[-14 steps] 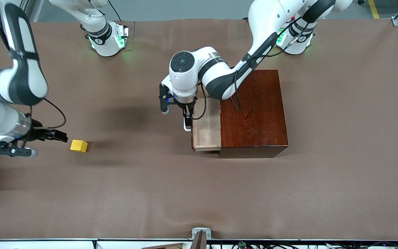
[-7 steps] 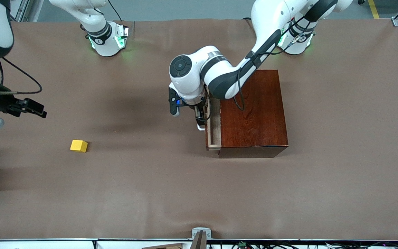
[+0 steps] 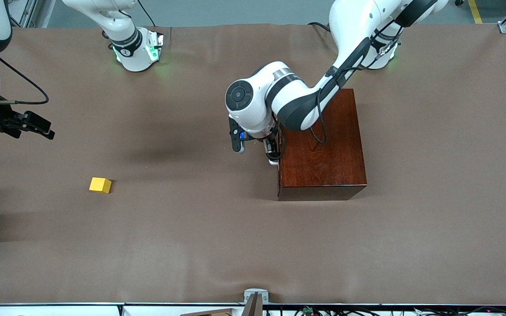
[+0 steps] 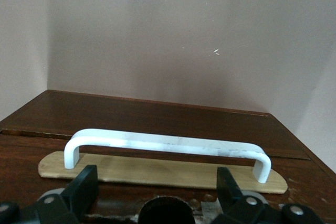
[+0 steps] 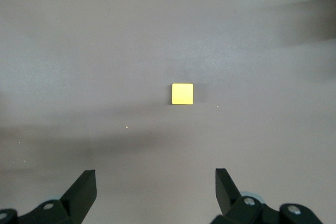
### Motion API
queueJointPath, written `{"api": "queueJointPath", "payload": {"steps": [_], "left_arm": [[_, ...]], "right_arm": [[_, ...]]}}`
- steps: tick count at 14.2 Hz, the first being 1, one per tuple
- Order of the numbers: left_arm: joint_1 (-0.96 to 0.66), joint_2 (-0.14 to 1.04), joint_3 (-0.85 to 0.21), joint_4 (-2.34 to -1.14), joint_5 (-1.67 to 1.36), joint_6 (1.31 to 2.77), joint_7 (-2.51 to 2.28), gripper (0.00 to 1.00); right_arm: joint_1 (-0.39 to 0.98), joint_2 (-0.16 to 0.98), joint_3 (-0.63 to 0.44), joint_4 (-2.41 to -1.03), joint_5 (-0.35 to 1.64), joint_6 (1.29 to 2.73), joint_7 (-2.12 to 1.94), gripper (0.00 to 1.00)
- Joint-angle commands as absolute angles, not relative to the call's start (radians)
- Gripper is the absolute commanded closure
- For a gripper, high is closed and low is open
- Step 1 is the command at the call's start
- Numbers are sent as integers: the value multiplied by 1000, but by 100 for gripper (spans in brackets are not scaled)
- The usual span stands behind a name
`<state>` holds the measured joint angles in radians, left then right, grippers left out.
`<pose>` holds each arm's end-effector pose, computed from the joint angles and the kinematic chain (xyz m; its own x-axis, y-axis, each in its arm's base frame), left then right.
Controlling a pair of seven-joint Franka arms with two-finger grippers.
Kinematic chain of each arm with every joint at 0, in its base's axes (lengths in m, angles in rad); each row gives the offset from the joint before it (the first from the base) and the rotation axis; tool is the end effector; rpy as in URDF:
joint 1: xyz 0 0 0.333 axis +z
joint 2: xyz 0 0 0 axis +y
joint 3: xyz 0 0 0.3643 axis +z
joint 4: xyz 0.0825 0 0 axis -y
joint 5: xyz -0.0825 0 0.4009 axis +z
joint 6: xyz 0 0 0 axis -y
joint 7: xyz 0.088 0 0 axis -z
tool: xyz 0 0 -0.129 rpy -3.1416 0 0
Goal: Open drawer, take yellow block, close drawer
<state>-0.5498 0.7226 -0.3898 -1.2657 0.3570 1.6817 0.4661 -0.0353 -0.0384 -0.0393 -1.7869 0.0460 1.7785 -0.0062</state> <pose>0.5295 -0.5338 0.3397 0.1252 -0.9571 -0.2614 -0.9890 -0.1412 0.0433 0.5682 -0.0378 0.5843 0.9965 -0.0778 0.0300 -0.0763 -0.9960 -0.0466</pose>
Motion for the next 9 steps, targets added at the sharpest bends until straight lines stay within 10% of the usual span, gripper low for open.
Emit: {"api": "queueJointPath", "payload": {"steps": [1, 5, 9], "left_arm": [[-546, 680, -385, -1296, 367, 1719, 401, 0], [-561, 660, -435, -1281, 362, 1937, -43, 0], [-490, 496, -430, -1290, 283, 1857, -198, 0]], "right_arm": [[-38, -49, -37, -1758, 34, 1752, 2, 0], [-46, -43, -38, -1717, 34, 1730, -5, 0], [-49, -43, -40, -1695, 34, 1710, -8, 0]]}}
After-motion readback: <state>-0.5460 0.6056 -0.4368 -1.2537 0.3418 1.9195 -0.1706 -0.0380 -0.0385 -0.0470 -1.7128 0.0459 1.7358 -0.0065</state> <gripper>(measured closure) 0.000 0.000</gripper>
